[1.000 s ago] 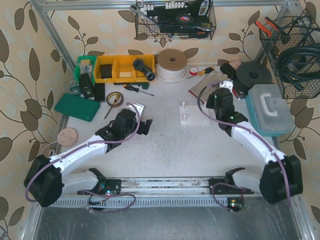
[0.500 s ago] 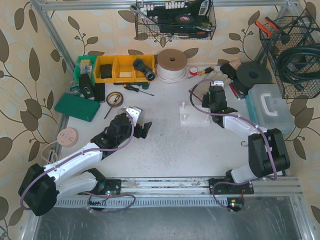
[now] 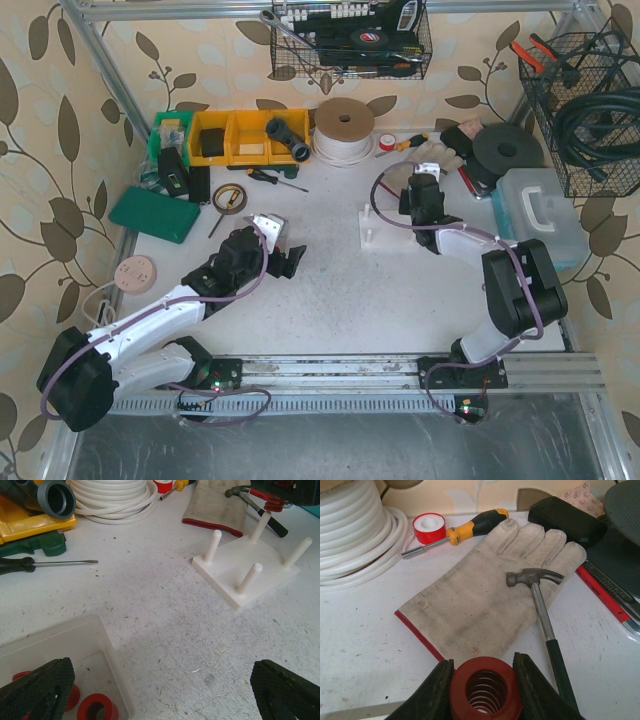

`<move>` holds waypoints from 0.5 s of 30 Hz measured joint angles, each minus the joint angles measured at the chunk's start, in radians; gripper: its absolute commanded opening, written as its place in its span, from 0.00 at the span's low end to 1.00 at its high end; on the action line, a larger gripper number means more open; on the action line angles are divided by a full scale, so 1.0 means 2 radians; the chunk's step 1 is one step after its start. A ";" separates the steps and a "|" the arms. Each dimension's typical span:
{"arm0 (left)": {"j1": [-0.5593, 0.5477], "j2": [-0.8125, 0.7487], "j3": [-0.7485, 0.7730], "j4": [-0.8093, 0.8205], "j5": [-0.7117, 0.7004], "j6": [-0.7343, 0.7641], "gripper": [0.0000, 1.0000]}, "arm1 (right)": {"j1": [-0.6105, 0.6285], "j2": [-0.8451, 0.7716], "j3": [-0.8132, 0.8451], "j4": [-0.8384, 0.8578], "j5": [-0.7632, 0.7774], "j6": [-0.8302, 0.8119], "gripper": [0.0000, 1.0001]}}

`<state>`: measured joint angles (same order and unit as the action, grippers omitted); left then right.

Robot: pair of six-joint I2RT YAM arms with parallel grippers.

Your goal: Install the large spring

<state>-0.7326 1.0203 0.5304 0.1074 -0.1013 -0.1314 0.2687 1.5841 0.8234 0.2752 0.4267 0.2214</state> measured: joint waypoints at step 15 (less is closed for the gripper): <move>0.000 -0.010 0.000 0.000 0.000 0.000 0.98 | 0.012 0.029 0.000 0.038 0.018 0.001 0.00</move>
<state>-0.7326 0.9997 0.5304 0.1070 -0.1009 -0.1314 0.2935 1.6417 0.8234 0.3519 0.4633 0.2237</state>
